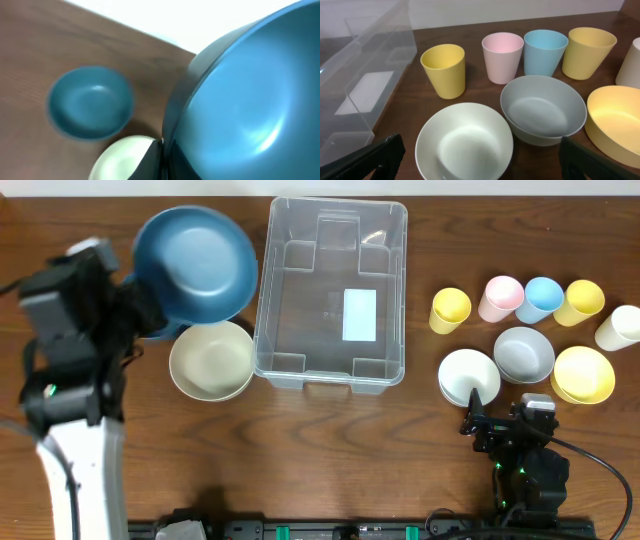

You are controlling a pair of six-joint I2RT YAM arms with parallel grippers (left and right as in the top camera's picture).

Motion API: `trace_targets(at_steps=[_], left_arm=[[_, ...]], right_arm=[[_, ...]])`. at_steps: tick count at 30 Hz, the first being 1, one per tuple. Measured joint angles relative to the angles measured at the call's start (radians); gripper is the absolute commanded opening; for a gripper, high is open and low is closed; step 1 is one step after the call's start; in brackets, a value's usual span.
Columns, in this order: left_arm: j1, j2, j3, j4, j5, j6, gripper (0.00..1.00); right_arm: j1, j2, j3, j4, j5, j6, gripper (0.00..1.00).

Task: Pack container
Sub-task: 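Lift the dark blue bowl and carry it over the clear bin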

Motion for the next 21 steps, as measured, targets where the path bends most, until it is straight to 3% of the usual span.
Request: trace_targets(at_steps=[12, 21], left_arm=[[-0.301, 0.327, 0.004, 0.330, -0.001, 0.023, 0.06], [-0.364, 0.521, 0.022, 0.484, -0.010, 0.018, 0.06]], right_arm=[[0.000, 0.000, 0.000, 0.001, 0.000, 0.000, 0.99], [0.000, 0.000, 0.000, 0.000, 0.000, 0.000, 0.99]])
